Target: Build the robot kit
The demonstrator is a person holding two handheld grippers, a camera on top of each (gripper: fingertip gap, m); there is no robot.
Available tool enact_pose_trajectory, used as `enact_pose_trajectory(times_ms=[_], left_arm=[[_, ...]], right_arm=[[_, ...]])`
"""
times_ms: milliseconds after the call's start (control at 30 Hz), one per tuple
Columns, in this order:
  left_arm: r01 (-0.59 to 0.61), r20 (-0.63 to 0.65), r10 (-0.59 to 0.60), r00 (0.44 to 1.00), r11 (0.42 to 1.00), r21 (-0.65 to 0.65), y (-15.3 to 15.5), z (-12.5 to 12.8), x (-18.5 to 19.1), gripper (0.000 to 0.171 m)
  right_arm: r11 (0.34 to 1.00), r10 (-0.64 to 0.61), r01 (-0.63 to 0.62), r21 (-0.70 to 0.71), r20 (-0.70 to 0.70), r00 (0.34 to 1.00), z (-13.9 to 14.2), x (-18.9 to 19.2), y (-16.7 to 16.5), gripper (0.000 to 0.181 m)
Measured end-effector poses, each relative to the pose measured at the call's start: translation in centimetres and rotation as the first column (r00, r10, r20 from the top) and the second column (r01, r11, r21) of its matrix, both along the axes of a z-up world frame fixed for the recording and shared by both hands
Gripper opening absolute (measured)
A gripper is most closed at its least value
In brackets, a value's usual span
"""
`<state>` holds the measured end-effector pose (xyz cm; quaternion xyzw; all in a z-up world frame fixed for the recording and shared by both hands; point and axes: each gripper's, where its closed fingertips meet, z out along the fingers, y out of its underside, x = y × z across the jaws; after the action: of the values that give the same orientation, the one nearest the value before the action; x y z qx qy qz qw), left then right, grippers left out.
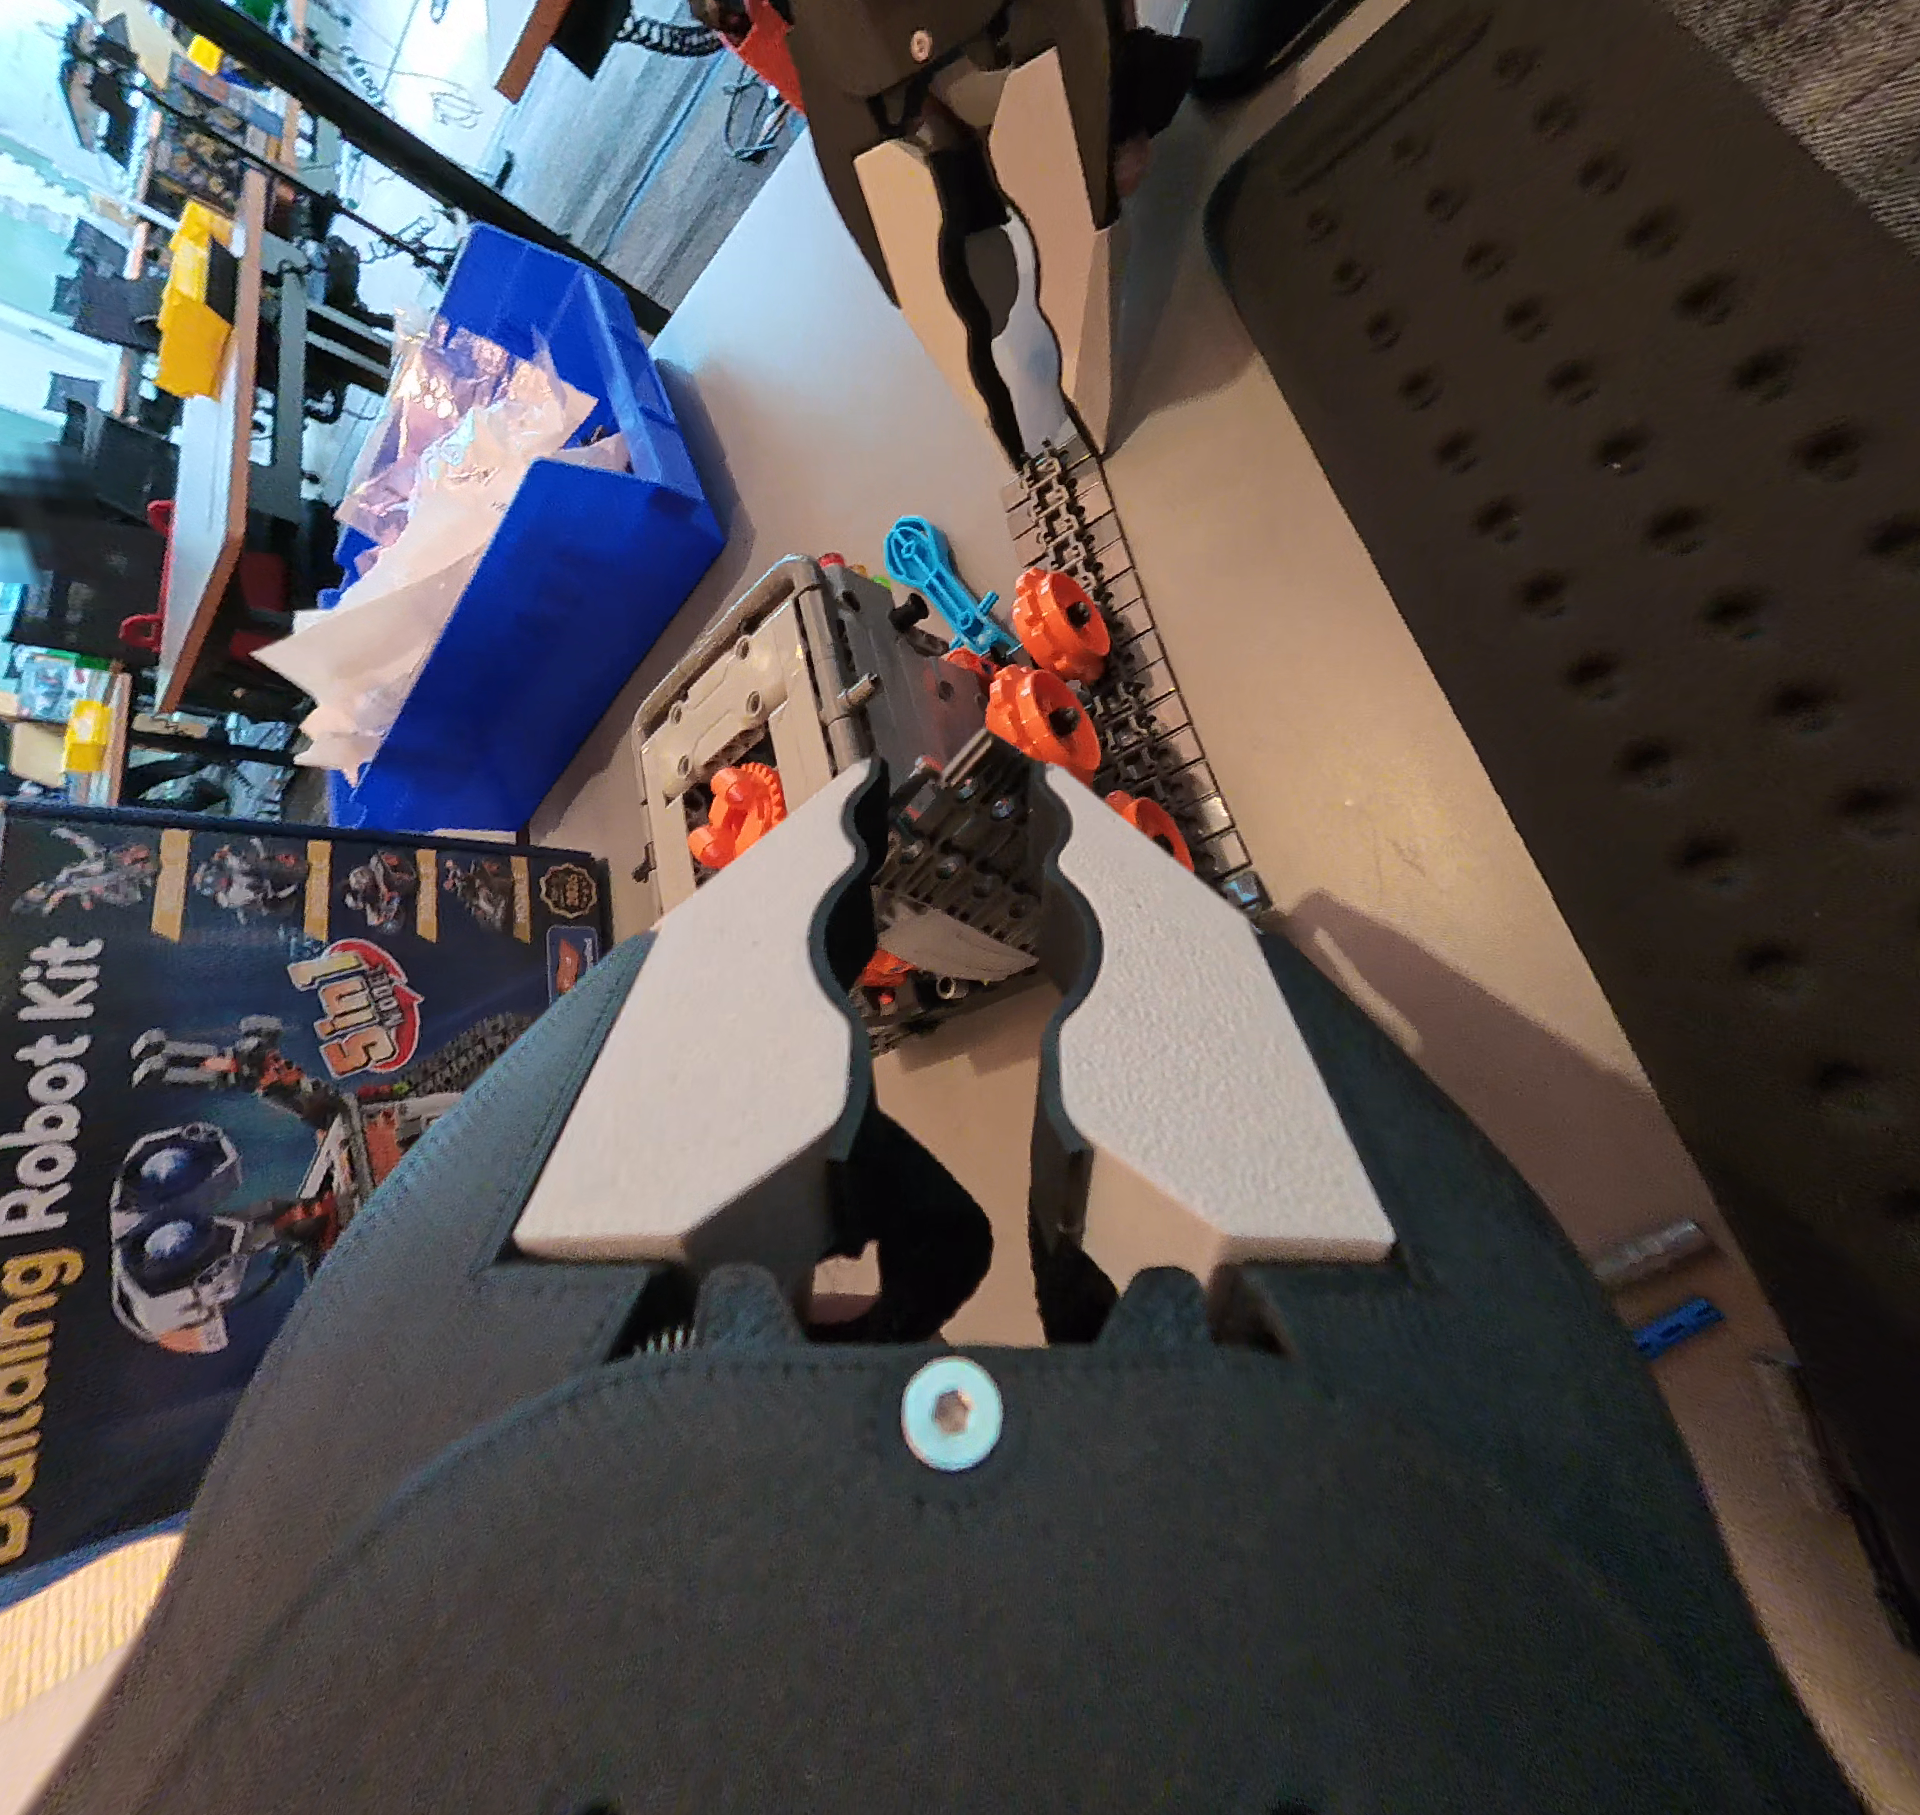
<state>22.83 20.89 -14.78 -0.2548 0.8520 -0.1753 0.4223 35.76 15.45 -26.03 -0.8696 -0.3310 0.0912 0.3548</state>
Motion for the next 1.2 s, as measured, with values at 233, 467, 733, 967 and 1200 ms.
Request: enact_pose_trajectory(times_ms=[233,467,733,967,1200], left_arm=[[0.047,-0.046,-0.045,0.998,0.998,0.038,-1.0,-1.4,0.6,0.024],[0.055,-0.116,-0.046,0.992,0.995,0.079,-1.3,-2.3,2.5,0.025],[0.055,-0.189,-0.051,0.981,0.998,0.016,-1.7,-2.8,3.3,0.027],[-0.012,-0.13,0.002,0.991,0.997,-0.074,-1.4,-2.5,3.5,0.037],[-0.123,-0.028,0.121,0.992,0.991,-0.05,-1.8,-2.1,1.3,0.035]], right_arm=[[1.0,0.0,0.0,-0.002,0.005,1.0,0.0,0.0,0.0,0.025],[1.0,-0.004,0.004,0.0,0.006,1.0,0.0,0.1,0.0,0.026],[1.0,-0.008,0.008,0.004,0.014,1.0,0.0,0.2,0.0,0.026],[1.0,0.001,-0.001,0.008,0.006,1.0,0.0,-0.1,-0.1,0.026],[1.0,0.001,-0.001,0.015,0.003,1.0,0.1,-0.4,-0.3,0.025]])
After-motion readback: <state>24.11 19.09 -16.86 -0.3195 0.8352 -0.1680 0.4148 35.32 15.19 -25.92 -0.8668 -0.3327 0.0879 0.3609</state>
